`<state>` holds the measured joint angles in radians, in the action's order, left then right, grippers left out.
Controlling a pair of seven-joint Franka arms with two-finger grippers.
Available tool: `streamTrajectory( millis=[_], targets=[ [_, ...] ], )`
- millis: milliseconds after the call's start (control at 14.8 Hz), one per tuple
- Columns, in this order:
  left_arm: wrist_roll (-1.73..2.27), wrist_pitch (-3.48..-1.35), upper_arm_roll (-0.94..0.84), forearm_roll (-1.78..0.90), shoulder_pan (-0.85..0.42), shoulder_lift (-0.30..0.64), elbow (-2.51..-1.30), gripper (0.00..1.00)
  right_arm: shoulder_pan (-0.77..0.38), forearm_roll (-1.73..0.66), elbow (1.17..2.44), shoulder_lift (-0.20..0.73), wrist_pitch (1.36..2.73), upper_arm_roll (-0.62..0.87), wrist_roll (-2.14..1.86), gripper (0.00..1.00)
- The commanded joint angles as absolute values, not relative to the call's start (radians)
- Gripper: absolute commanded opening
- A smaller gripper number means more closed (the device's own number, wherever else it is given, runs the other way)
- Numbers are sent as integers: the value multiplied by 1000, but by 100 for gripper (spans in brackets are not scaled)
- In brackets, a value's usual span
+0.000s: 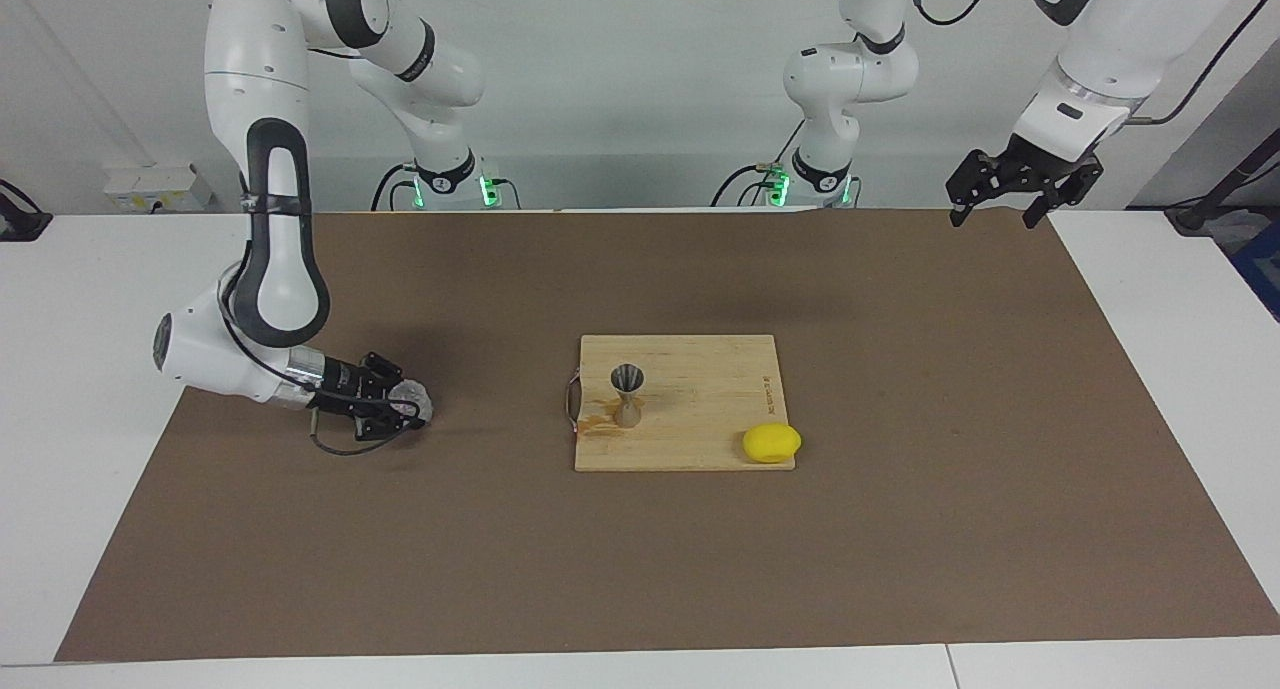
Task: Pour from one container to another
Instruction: 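Lift the glass cup and carry it above the metal cup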
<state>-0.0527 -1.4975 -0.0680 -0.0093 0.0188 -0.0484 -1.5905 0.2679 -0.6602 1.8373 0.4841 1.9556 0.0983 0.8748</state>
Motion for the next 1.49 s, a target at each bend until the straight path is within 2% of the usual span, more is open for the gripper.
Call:
streamTrajectory(
  millis=[0,949,1424],
  targets=[
    [-61,-1483,-61,-15,14,-63,-1597,100,261,-692,1858,449,1967,106,857,0],
    [-61,-1485,-61,-15,14,-63,-1597,100,14,-623,1779,374,2086,100,1308,0],
    [-61,-1485,-61,-15,14,-63,-1597,100,-100,-476,1657,382,2085,103,1578,0]
  ],
)
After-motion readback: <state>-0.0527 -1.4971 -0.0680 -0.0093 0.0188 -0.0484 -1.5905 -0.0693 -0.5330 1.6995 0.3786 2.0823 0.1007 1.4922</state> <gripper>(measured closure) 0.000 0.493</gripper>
